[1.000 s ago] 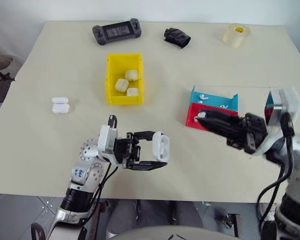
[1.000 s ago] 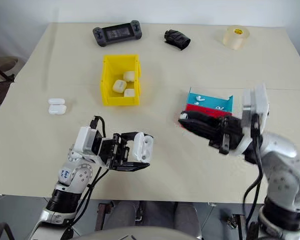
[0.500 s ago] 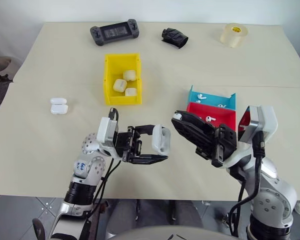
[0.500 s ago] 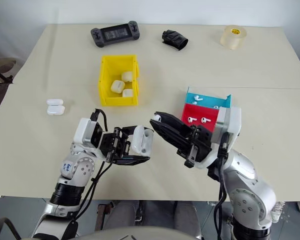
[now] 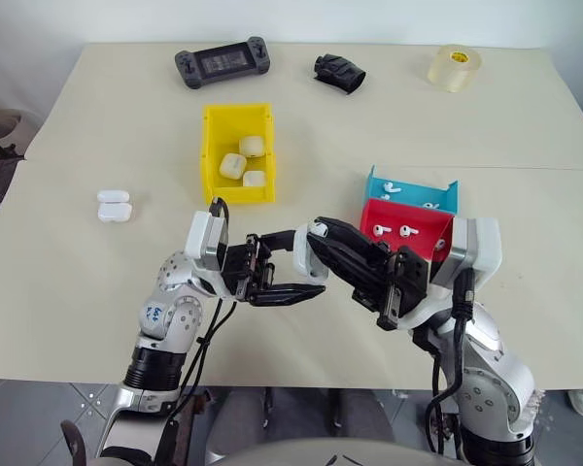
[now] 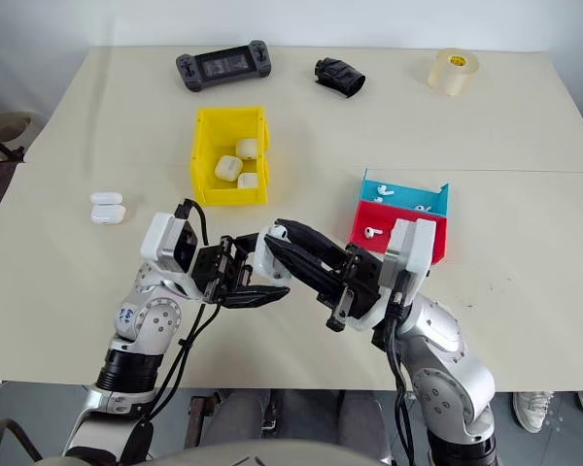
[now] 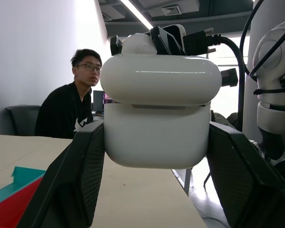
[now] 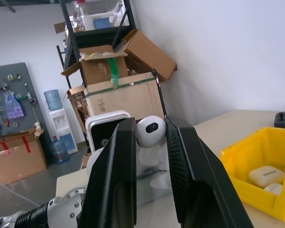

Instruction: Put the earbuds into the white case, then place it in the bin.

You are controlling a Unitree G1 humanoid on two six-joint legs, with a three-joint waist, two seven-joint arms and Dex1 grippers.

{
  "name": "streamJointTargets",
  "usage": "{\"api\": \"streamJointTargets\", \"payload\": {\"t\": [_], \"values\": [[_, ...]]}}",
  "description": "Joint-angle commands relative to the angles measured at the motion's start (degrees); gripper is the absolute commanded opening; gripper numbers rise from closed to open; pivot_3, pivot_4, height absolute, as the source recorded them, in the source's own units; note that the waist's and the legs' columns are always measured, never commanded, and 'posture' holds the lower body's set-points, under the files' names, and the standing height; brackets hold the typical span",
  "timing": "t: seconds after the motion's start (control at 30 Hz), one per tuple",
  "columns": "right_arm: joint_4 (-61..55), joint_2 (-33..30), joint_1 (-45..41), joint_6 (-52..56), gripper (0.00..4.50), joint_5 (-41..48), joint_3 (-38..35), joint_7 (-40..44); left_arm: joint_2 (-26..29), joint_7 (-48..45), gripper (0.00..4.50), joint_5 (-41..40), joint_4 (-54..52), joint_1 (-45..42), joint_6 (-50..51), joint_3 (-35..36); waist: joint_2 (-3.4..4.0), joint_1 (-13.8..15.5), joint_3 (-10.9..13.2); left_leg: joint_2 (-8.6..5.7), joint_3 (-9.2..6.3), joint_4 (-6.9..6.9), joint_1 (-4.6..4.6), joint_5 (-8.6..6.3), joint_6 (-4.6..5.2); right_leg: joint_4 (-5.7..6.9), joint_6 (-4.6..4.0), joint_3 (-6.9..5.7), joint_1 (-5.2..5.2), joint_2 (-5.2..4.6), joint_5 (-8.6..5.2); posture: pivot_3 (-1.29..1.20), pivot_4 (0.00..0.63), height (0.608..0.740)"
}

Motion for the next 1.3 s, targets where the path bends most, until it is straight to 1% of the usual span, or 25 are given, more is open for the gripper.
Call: {"api": "streamJointTargets", "payload": {"t": [0.03, 0.5, 0.73, 0.9, 1.1, 1.13, 1.2, 1.3], "values": [[0.40, -0.15, 1.06, -2.82, 0.54, -0.61, 0.98, 1.02, -0.58, 0.12, 2.80, -1.24, -0.63, -1.27, 0.07, 0.44, 0.00, -0.02, 0.00, 0.00, 0.00, 0.00, 0.00, 0.00, 0.00, 0.00, 0.00, 0.00, 0.00, 0.00, 0.00, 0.00, 0.150, 0.740], [5.15, -1.04, 4.92, -9.07, 0.54, -1.95, 1.35, 2.46, -1.38, 0.96, 2.80, -1.63, -0.40, -2.70, 0.27, 1.44, 0.00, 0.00, 0.00, 0.00, 0.01, -0.03, 0.00, 0.00, 0.00, -0.01, 0.00, 0.00, -0.01, 0.00, 0.00, 0.00, 0.150, 0.740], [5.14, -4.41, 5.36, -9.52, 0.54, -1.80, 0.65, 3.75, -1.24, 0.78, 2.80, -1.55, -0.75, -1.94, 0.14, 1.64, 0.00, 0.01, 0.00, 0.01, 0.02, -0.03, 0.00, 0.00, 0.00, -0.03, 0.00, 0.00, 0.00, 0.00, 0.00, 0.00, 0.150, 0.740], [5.32, -7.21, 2.37, -7.33, 0.54, -1.43, 0.32, 3.32, -0.78, -0.94, 2.80, -0.76, -0.53, -1.31, -0.74, 1.01, 0.00, 0.02, 0.00, 0.01, 0.02, -0.03, 0.00, 0.00, 0.00, -0.05, 0.00, 0.00, 0.01, 0.00, 0.00, 0.00, 0.150, 0.740], [4.37, -9.83, 2.09, -3.24, 0.54, 2.29, -0.01, 2.90, -0.79, -2.28, 2.80, 0.22, 0.27, -0.86, -2.11, 0.63, 0.00, 0.09, 0.00, 0.02, 0.01, -0.04, 0.00, 0.00, 0.00, -0.08, -0.01, -0.01, 0.02, -0.01, 0.00, 0.00, 0.150, 0.740], [4.25, -9.90, 2.01, -3.27, 1.22, 2.42, -0.28, 2.73, -0.91, -2.31, 2.80, 0.31, 0.32, -0.81, -2.16, 0.65, 0.00, 0.15, 0.00, 0.01, 0.01, -0.04, -0.01, 0.00, 0.00, -0.09, -0.01, -0.01, 0.03, -0.01, 0.00, 0.00, 0.150, 0.740], [3.65, -10.83, 1.90, -2.30, 1.71, 3.43, -0.62, 2.93, -1.06, -2.37, 2.80, 0.39, 0.48, -0.63, -2.35, 0.72, -0.01, 0.22, 0.00, 0.01, 0.00, -0.03, -0.01, 0.00, 0.00, -0.11, -0.01, -0.02, 0.05, -0.02, 0.00, 0.00, 0.150, 0.740], [2.97, -11.88, 1.77, -2.51, 2.72, 3.27, -2.30, 2.70, -1.15, -2.56, 2.80, 0.56, 0.84, -0.38, -2.87, 0.75, -0.01, 0.19, 0.00, 0.02, 0.00, -0.04, -0.01, 0.00, 0.01, -0.14, -0.01, -0.03, 0.06, -0.02, 0.00, 0.00, 0.150, 0.740]]}}
